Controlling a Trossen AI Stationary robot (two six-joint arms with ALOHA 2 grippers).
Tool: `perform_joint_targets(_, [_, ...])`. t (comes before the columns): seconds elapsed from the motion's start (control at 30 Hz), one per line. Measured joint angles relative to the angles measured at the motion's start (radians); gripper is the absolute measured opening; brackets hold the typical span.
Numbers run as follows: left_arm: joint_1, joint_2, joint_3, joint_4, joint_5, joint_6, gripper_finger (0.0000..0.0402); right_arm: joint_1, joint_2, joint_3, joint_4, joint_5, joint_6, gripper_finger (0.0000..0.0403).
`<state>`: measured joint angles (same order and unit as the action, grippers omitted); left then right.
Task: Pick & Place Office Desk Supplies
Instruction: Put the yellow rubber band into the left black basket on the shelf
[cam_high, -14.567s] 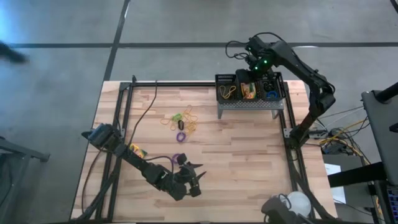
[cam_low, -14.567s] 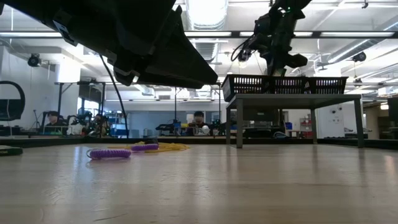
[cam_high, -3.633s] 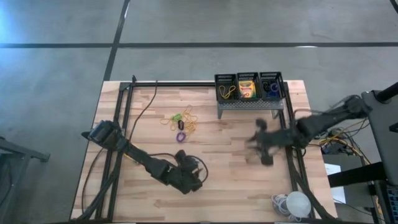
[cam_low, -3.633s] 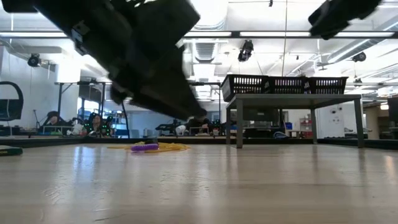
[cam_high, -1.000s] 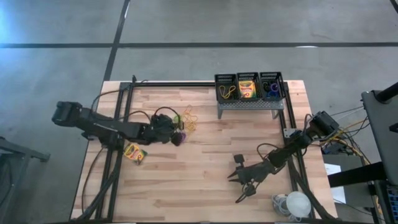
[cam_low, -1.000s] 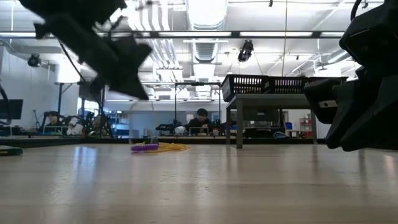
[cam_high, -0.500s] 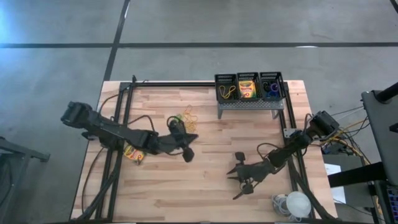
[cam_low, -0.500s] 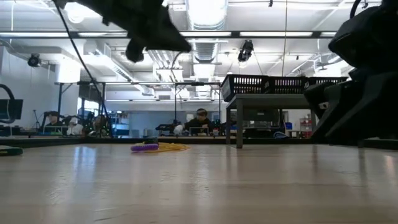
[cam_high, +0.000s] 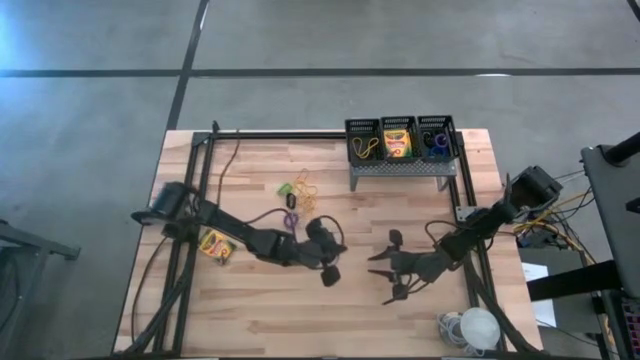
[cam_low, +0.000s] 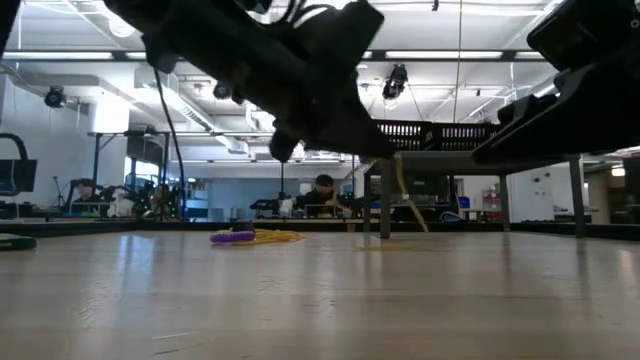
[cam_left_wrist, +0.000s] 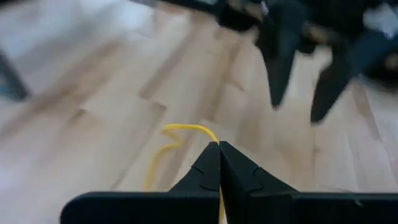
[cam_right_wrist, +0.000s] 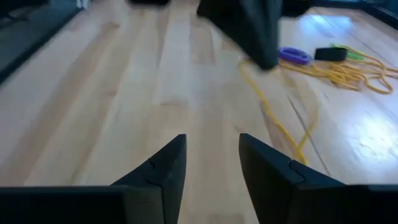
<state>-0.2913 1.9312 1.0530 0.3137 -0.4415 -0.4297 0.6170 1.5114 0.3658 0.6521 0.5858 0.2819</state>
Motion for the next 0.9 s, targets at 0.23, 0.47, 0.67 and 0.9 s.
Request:
perform_joint_targets(0.23, [0.002, 0.034, 0.107, -0.05, 0.015, 0.068, 0.0, 0.002, 0.009, -0.041, 0.025, 0.013, -0.013, 0.0161])
perform_joint_targets(0.47, [0.061, -0.053, 0.359, -0.356, -0.093, 0.206, 0.0, 0.03, -0.035, -0.044, 0.007, -0.018, 0.004, 0.0153])
perform_joint_targets(0.67, [0.211, -0.052, 0.616, -0.591, -0.121, 0.328, 0.0, 0.094, -0.01, -0.051, -0.013, -0.044, 0.095, 0.0141])
perform_joint_targets(0.9, [0.416, -0.051, 0.708, -0.548, -0.056, 0.397, 0.0, 0.127, 0.037, -0.062, -0.018, 0.028, 0.104, 0.0132])
